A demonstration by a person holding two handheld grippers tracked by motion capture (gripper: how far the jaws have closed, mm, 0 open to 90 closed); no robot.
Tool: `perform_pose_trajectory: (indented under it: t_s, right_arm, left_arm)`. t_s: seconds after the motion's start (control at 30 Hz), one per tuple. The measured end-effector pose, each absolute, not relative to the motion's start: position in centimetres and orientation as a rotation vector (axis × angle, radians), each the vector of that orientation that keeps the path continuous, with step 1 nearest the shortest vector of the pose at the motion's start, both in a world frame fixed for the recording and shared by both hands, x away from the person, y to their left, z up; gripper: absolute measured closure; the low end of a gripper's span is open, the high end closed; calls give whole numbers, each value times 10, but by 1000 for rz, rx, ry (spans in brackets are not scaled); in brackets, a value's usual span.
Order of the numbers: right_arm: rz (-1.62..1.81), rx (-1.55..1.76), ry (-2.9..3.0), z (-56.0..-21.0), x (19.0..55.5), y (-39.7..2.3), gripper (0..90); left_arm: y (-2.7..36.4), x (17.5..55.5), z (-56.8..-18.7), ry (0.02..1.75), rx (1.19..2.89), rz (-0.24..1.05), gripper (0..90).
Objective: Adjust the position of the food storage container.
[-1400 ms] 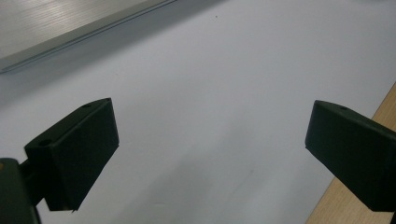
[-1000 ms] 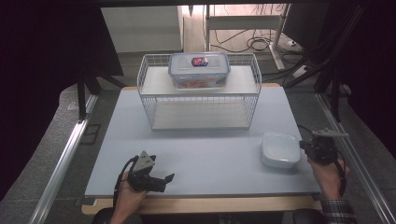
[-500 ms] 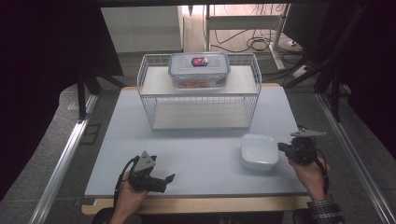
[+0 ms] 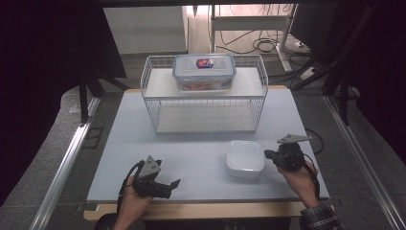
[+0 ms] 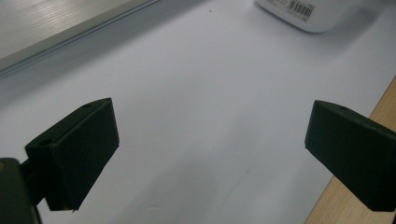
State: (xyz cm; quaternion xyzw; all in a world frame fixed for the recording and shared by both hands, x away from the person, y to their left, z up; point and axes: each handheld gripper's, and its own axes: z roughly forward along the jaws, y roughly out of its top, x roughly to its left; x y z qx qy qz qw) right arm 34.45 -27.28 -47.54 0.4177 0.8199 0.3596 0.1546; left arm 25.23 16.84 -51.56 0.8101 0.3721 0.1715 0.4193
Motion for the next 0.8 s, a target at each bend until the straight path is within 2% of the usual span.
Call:
perform_pose_trajectory:
  t_s: [0.8]
  right_arm:
    - [1142,1005,2506,-483,346,-182,887]
  left_arm:
    - [167,252,-516,935,2047,434,28]
